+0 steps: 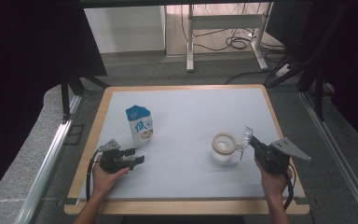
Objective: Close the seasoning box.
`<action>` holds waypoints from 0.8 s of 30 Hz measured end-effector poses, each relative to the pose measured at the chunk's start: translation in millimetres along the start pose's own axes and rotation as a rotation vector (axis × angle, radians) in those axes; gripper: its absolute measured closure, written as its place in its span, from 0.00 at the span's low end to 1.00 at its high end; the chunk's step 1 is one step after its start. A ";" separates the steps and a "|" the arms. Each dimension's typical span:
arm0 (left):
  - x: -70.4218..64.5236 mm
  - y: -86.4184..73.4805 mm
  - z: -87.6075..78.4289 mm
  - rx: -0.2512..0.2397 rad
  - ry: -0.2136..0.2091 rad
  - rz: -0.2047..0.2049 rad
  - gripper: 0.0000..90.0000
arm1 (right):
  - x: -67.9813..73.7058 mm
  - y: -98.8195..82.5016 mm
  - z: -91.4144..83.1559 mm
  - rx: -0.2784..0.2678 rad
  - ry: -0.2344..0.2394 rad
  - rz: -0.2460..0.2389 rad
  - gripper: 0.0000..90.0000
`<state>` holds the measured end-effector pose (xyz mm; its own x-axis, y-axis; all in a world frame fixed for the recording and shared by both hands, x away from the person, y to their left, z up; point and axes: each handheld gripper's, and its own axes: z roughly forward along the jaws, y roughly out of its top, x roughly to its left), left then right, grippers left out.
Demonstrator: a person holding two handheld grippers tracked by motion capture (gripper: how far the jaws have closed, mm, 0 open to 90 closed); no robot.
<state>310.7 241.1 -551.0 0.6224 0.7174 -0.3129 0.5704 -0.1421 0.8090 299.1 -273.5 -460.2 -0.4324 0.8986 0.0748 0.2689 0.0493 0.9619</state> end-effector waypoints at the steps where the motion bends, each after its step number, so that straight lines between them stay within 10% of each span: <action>1: 0.0 0.0 0.0 0.000 0.000 0.000 0.38 | 0.3 0.0 0.2 -0.001 -0.001 -0.001 1.00; 24: -1.8 -1.6 -1.3 -0.010 -0.003 0.003 0.39 | 31.8 -2.1 22.8 0.053 0.117 -0.077 1.00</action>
<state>308.0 240.9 -551.1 0.6262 0.7146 -0.3118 0.5631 -0.1379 0.8148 304.4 -235.2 -465.9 -0.5501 0.8344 0.0346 0.2748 0.1417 0.9510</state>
